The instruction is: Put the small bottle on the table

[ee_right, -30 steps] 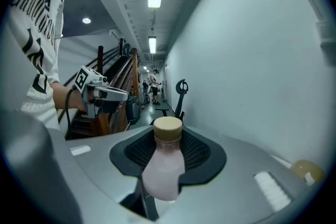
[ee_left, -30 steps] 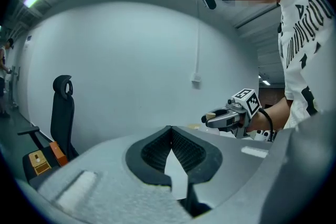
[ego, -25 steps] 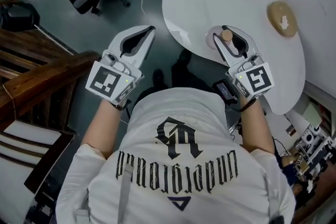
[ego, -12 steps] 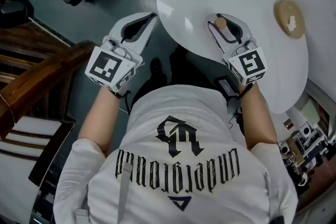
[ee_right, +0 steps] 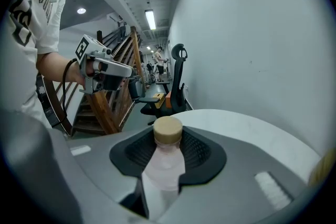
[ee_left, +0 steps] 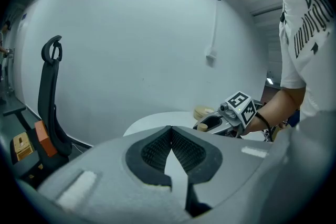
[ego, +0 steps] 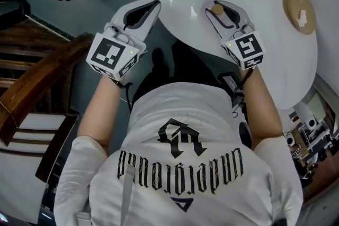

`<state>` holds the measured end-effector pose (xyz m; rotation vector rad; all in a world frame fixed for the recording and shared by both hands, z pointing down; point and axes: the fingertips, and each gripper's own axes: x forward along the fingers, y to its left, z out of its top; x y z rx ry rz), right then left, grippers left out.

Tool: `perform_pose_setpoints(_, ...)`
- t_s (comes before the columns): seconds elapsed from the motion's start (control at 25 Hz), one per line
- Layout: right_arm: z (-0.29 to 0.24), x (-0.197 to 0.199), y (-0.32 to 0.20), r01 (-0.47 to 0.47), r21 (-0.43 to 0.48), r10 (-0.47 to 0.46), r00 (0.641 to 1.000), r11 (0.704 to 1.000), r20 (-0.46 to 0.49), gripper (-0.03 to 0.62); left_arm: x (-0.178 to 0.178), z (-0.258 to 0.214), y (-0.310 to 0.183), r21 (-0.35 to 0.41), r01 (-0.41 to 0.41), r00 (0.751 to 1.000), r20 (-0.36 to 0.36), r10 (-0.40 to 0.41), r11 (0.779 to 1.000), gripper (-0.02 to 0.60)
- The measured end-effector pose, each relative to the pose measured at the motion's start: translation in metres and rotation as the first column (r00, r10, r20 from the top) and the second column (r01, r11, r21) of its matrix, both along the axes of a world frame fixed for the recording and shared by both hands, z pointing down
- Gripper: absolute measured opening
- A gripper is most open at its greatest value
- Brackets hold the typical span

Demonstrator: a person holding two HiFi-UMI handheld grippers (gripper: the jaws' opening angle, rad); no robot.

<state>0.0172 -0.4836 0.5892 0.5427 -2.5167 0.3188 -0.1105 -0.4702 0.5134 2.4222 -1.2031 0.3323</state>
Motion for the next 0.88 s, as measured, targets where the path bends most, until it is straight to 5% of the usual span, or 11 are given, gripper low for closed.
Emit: perform_pose_setpoints(0.88,0.063,-0.003,-0.005,0.074,-0.007,-0.074,0.996,0.997,-0.042,0.137,0.018,0.042,-0.006,-0.045,0.009,1.000,0.013,-0.008,0.999,0.006)
